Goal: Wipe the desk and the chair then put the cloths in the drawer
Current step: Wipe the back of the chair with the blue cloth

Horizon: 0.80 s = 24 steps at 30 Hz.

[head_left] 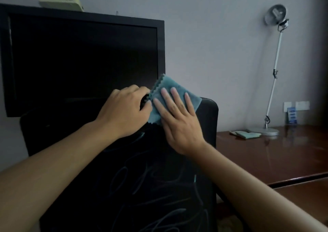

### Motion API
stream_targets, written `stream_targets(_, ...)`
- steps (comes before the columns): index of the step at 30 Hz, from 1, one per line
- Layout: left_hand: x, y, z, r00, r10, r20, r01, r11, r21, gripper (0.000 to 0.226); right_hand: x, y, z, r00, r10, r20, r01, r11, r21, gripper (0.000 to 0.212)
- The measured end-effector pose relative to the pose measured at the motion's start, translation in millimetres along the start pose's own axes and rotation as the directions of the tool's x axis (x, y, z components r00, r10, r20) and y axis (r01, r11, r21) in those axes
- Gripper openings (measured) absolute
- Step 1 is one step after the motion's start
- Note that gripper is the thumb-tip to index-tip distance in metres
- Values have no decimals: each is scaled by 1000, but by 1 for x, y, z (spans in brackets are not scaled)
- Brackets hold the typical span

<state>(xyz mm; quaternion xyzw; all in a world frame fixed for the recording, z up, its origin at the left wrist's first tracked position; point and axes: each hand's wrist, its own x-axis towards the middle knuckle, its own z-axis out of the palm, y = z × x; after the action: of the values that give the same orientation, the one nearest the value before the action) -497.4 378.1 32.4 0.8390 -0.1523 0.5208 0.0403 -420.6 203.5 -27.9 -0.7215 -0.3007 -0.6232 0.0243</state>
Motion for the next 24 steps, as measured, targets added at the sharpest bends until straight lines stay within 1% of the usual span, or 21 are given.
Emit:
stream_targets(1, -3, -3, -1, 1000, 25, 5, -25, 1000, 11, 35, -12, -13, 7, 999, 31, -9, -31, 999, 32, 55)
stream_targets(2, -9, -7, -1, 999, 47, 3, -47, 999, 22, 37, -32, -31, 16, 999, 27, 23, -29, 997, 72, 57)
stream_targets(3, -14, -10, -2, 998, 65, -6, -65, 997, 33, 40, -56, -49, 23, 996, -28, 79, 20, 995, 97, 60)
stream_targets(5, -27, -16, -4, 995, 95, -24, -93, 993, 76, 44, -101, -77, 30, 962, -184, 201, 163, 980, 114, 61)
stream_targets(7, -35, -24, -8, 992, 105, -75, -95, 986, 135, 43, -100, -73, 23, 935, -266, 235, 249, 964, 98, 58)
stream_targets(8, -36, -30, -10, 989, 94, -110, -78, 986, 147, 42, -84, -68, 19, 937, -277, 212, 264, 961, 87, 57)
stream_targets(10, -34, -41, -13, 987, 47, -154, -24, 989, 143, 41, -40, -60, 8, 970, -216, 113, 207, 974, 92, 55)
stream_targets(12, -31, -50, -14, 987, -16, -158, 35, 992, 118, 42, 8, -57, 1, 995, -96, -2, 95, 992, 85, 55)
stream_targets(14, -30, -53, -12, 990, -45, -130, 57, 994, 89, 42, 28, -62, 4, 999, 7, -49, -2, 996, 86, 55)
stream_targets(15, -31, -52, -10, 992, -45, -118, 55, 995, 84, 42, 21, -68, 10, 999, 17, -50, -12, 996, 89, 56)
stream_targets(16, -32, -50, -10, 993, -40, -113, 49, 995, 84, 42, 4, -77, 18, 999, -9, -33, 12, 995, 97, 57)
stream_targets(17, -33, -50, -9, 993, -36, -109, 45, 996, 81, 42, -22, -89, 27, 997, -75, 19, 73, 992, 100, 58)
stream_targets(18, -36, -51, -9, 994, -33, -105, 40, 996, 74, 42, -51, -102, 36, 980, -177, 91, 169, 982, 86, 59)
stream_targets(19, -39, -53, -10, 995, -20, -102, 27, 997, 69, 43, -79, -114, 41, 944, -281, 174, 273, 960, 70, 59)
stream_targets(20, -41, -54, -11, 995, -2, -96, 9, 997, 73, 44, -97, -118, 42, 905, -352, 237, 350, 935, 52, 59)
stream_targets(21, -41, -57, -12, 996, 17, -92, -9, 996, 84, 45, -98, -114, 41, 882, -388, 268, 388, 920, 55, 58)
stream_targets(22, -42, -59, -14, 996, 29, -83, -23, 996, 82, 46, -84, -107, 38, 881, -400, 252, 398, 915, 62, 57)
stream_targets(24, -38, -59, -18, 996, 15, -92, -14, 1000, 12, 44, -34, -92, 27, 925, -356, 129, 352, 934, 53, 54)
